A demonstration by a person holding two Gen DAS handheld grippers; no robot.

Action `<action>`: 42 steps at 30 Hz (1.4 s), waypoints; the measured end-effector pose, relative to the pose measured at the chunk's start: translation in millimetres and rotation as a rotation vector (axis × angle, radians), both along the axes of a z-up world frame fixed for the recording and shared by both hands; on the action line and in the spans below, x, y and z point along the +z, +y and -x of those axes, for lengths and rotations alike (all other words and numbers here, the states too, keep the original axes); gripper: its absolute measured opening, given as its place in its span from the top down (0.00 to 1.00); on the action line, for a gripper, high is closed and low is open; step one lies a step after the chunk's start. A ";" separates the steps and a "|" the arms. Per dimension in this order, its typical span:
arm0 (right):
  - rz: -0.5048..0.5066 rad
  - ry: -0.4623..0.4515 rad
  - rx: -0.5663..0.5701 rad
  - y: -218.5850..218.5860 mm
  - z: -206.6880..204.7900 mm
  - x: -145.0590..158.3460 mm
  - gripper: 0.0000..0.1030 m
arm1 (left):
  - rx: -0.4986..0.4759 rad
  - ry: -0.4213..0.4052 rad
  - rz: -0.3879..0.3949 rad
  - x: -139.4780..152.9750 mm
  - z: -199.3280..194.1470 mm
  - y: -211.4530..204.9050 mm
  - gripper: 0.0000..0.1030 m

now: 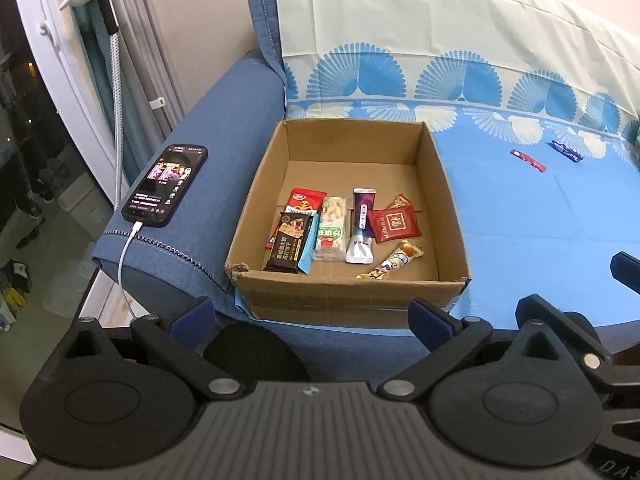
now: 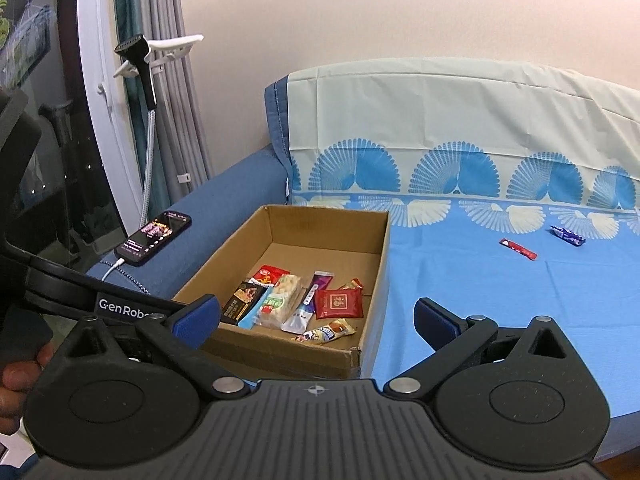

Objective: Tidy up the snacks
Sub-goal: 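Withdraw both tools and move them toward the red strip and purple bar, then grasp the red strip with the left tool while the right tool grasps the purple bar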

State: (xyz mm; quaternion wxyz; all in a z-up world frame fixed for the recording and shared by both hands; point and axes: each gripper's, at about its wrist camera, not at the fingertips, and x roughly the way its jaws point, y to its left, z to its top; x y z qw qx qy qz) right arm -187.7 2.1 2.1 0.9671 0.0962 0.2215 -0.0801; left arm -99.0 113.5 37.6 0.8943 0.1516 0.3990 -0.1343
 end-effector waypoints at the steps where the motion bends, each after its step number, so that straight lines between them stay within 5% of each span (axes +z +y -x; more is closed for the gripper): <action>1: -0.003 -0.005 -0.002 -1.7 2.0 -0.1 0.01 | -0.003 -0.001 -0.003 0.5 1.1 -2.3 0.00; 13: -0.023 -0.048 -0.141 -63.8 23.4 -8.4 0.01 | -0.106 0.036 -0.014 8.1 -15.2 -89.2 0.00; 23: 0.007 0.006 -0.447 -211.4 28.2 -34.4 0.01 | -0.151 0.167 0.052 -10.1 -95.0 -263.1 0.00; 33: 0.077 0.041 -0.614 -411.5 -47.1 -97.5 0.01 | -0.185 0.277 0.075 -114.2 -211.8 -485.7 0.00; 42: 0.105 0.136 -0.540 -577.7 -176.5 -196.5 0.01 | -0.106 0.430 0.081 -236.3 -301.3 -585.7 0.00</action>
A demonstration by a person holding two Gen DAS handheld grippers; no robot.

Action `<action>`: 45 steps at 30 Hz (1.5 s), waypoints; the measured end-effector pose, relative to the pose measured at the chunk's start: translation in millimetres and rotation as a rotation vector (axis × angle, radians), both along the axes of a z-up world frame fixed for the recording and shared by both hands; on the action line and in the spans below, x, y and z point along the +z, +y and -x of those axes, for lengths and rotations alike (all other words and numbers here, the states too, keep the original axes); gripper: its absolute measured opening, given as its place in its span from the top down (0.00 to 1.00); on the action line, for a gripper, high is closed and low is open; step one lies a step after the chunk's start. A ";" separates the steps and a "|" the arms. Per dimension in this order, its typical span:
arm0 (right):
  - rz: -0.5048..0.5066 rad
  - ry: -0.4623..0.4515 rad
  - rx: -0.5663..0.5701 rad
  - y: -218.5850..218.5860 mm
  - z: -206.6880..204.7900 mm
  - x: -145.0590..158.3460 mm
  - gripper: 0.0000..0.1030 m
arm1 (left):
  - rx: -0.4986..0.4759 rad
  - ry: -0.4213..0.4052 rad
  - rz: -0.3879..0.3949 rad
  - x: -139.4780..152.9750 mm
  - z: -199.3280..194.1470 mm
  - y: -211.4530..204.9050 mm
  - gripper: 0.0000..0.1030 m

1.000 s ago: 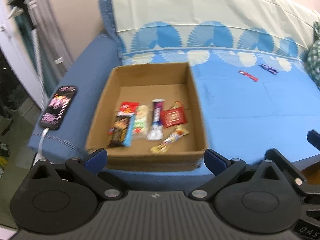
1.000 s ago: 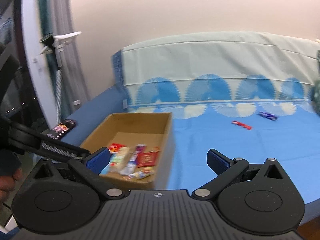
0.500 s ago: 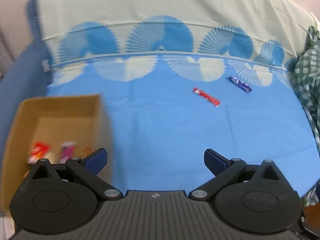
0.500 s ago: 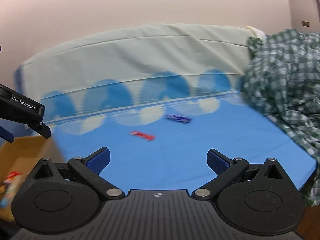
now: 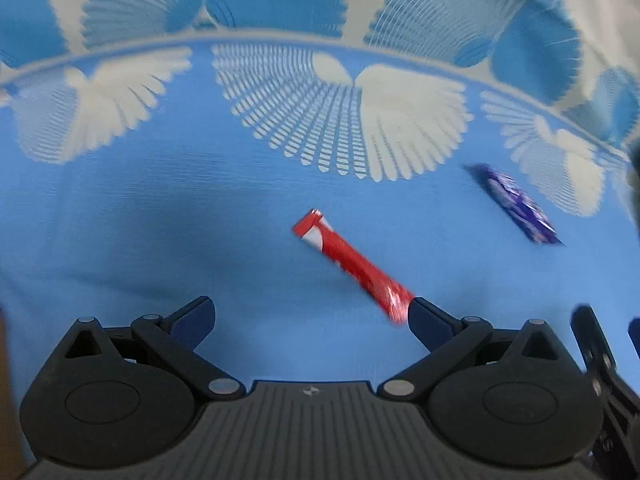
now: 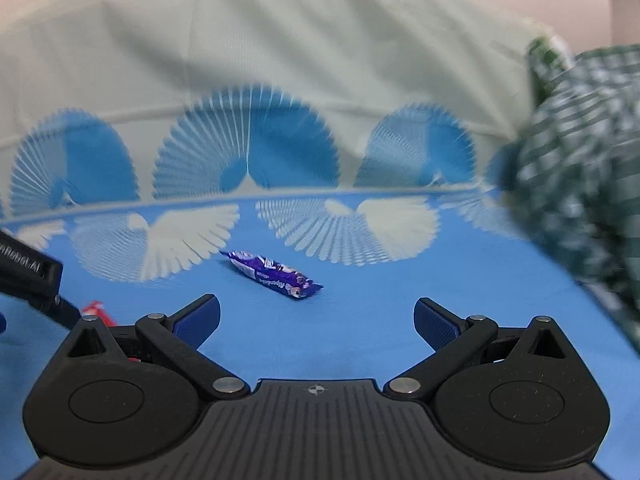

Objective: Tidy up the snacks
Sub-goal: 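Grasp the red strip with the left tool while the right tool grasps the purple bar, then carry the red strip and purple bar over the box with both tools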

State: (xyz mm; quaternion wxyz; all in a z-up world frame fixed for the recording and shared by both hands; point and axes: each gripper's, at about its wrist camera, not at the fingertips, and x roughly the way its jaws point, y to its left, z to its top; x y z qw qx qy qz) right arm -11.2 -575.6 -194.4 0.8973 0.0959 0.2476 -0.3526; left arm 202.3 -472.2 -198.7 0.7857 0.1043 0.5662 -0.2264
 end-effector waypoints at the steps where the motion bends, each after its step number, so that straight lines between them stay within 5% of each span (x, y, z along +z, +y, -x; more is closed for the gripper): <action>1: 0.001 0.011 0.008 -8.7 -13.5 -7.8 0.01 | 0.006 0.015 0.002 -8.5 -6.7 -5.5 0.00; 5: -0.002 0.018 0.026 -45.2 -68.5 -30.3 0.01 | 0.017 0.060 0.018 -29.4 -23.3 -16.9 0.00; 9: 0.000 0.088 0.057 -64.7 -115.1 -47.5 0.01 | -0.010 0.018 -0.007 -31.2 -24.0 -24.6 0.00; 11: 0.007 0.147 0.081 -67.9 -131.8 -55.2 0.13 | -0.030 0.002 -0.009 -30.1 -20.0 -22.3 0.02; 12: 0.015 0.162 0.100 -66.7 -135.7 -57.3 0.20 | -0.034 -0.024 -0.024 -28.2 -16.7 -20.1 0.12; 14: 0.005 0.125 0.134 -60.9 -130.1 -55.3 0.64 | -0.050 -0.080 -0.046 -23.1 -10.0 -15.4 0.36; 15: -0.005 0.126 0.139 -57.7 -128.1 -55.3 0.70 | -0.063 -0.090 -0.030 -19.4 -8.5 -10.9 0.71; 16: -0.001 0.132 0.143 -53.9 -126.6 -55.0 0.79 | -0.071 -0.079 -0.014 -17.9 -9.1 -7.4 0.93; 23: -0.108 0.097 0.082 -15.6 -75.6 -50.1 0.84 | -0.104 -0.018 0.002 -13.6 10.7 51.2 0.93; 30: -0.292 -0.011 -0.015 84.3 -0.7 -35.1 0.84 | -0.130 0.002 -0.023 6.8 78.7 154.9 0.93; 36: -0.342 -0.083 -0.009 174.5 61.9 18.4 0.84 | -0.146 -0.060 -0.001 66.6 133.4 240.9 0.93; 45: -0.310 -0.131 0.154 317.3 127.6 116.2 0.84 | -0.162 -0.229 0.046 161.8 209.6 368.6 0.93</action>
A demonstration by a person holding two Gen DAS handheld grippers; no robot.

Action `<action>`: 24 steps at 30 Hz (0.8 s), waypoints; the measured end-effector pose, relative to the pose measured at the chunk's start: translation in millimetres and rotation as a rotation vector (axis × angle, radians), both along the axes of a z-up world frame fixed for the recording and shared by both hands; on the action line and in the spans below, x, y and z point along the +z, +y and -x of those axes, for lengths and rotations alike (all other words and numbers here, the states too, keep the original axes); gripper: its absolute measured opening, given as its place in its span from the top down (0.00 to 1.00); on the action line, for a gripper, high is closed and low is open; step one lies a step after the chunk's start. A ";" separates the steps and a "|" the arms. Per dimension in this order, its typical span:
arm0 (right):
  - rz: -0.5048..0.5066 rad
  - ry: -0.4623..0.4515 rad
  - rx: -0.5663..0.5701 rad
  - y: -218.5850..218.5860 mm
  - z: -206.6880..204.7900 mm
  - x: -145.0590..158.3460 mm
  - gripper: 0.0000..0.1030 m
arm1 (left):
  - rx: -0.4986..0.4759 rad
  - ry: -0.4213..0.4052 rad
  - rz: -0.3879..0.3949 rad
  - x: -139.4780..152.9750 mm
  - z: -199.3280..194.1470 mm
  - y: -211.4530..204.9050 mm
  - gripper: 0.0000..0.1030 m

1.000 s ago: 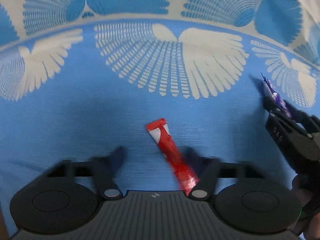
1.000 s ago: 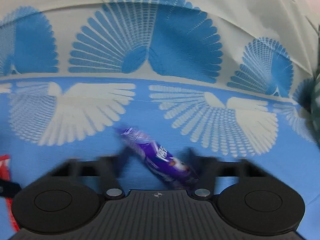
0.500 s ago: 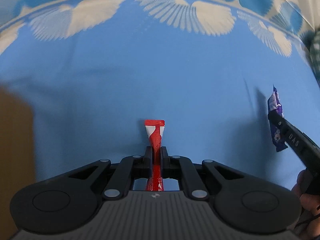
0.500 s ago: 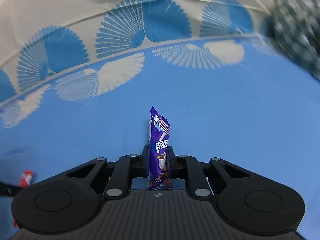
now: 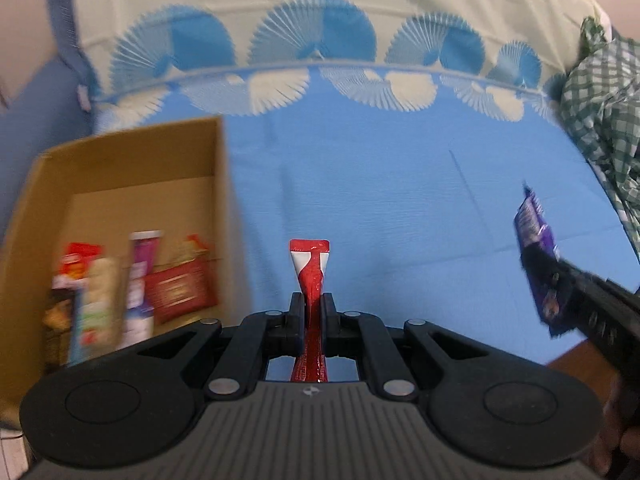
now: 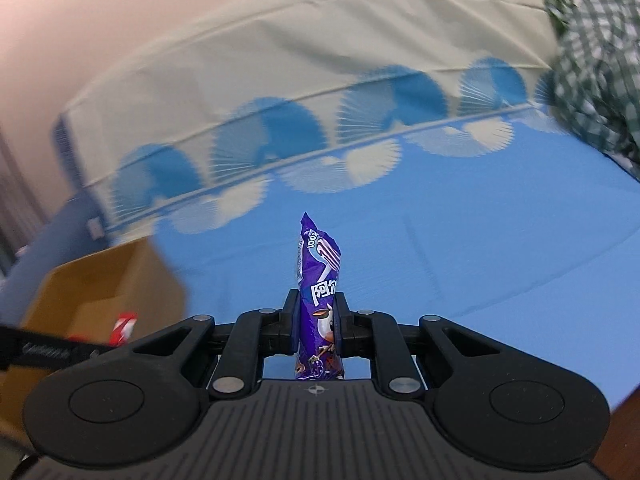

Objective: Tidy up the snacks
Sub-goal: 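Carry the red strip and purple bar over the box with both tools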

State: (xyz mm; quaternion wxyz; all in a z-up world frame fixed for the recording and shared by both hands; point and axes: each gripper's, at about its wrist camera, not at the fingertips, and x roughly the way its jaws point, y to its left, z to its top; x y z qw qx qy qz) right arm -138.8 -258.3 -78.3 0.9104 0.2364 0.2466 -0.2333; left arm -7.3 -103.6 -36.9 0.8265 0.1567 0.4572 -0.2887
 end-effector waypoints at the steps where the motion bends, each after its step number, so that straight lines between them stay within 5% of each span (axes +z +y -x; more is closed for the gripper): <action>1: -0.001 -0.005 0.026 16.9 3.5 7.1 0.84 | 0.005 -0.012 0.005 6.3 5.9 12.6 0.93; 13: 0.004 -0.080 0.322 190.8 41.2 61.4 0.84 | 0.207 -0.088 0.062 58.1 62.7 184.8 0.93; 24: 0.079 -0.126 0.377 237.0 71.2 83.6 0.84 | 0.262 -0.114 0.115 67.0 104.7 240.4 0.93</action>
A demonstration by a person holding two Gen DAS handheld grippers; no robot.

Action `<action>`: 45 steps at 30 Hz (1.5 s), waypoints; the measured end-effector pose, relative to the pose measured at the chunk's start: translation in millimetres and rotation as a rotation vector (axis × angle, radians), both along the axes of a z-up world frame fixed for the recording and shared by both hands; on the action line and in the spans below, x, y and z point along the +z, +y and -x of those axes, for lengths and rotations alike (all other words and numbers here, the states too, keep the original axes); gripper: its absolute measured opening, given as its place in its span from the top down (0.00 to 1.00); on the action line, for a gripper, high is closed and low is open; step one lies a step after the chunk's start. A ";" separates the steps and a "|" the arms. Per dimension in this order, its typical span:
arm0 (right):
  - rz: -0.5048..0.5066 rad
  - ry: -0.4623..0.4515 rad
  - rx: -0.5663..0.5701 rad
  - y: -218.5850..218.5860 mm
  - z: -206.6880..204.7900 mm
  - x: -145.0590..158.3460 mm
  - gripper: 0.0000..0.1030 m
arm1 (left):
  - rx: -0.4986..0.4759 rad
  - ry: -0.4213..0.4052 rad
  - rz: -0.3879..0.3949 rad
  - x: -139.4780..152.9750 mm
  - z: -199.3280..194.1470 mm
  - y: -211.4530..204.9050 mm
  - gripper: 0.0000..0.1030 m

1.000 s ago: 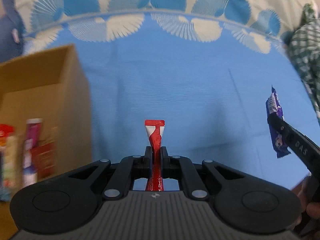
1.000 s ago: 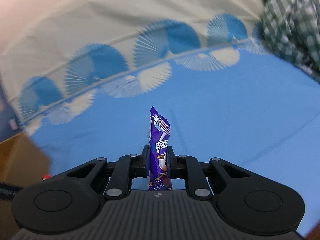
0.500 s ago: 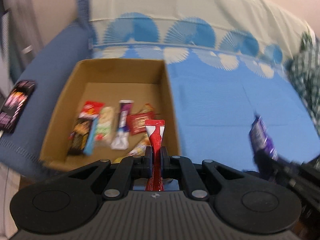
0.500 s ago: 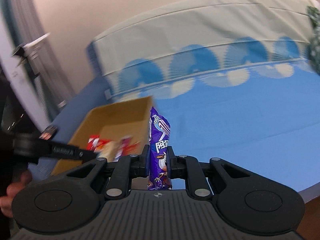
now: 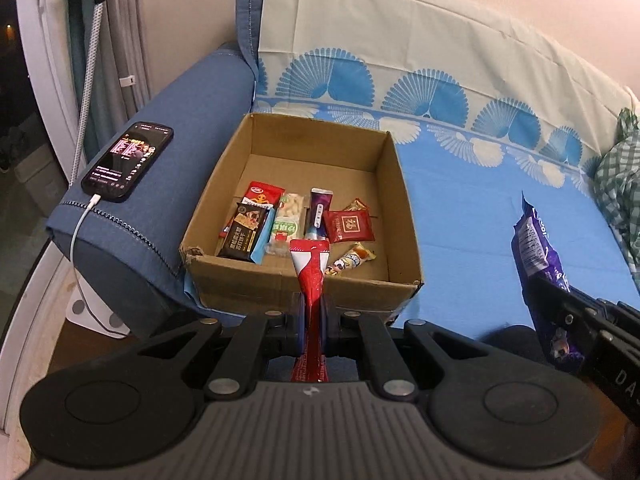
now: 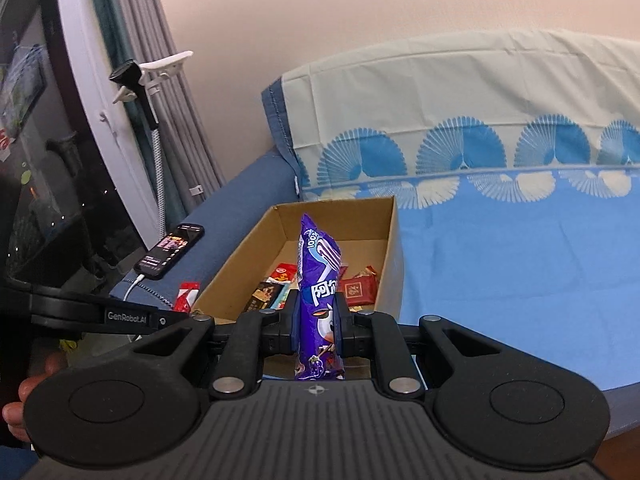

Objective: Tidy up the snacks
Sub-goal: 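Carry the red strip and purple bar over the box with both tools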

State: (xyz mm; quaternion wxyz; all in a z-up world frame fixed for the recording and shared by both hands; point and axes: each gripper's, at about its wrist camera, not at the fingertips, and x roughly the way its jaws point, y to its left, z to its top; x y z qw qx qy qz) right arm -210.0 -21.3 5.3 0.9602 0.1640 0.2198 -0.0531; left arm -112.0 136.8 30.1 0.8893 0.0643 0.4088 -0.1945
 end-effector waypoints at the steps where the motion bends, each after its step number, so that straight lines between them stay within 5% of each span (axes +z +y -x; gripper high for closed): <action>1: 0.008 -0.003 0.003 2.1 1.0 1.3 0.84 | 0.000 -0.005 0.004 1.2 0.7 0.3 0.93; 24: 0.064 0.046 0.018 16.9 -11.6 1.4 0.84 | 0.006 -0.011 0.032 -2.9 -7.7 9.9 0.93; 45: 0.089 0.149 0.066 16.1 -93.2 -11.7 0.84 | 0.059 0.034 -0.031 -10.3 -100.6 10.9 0.93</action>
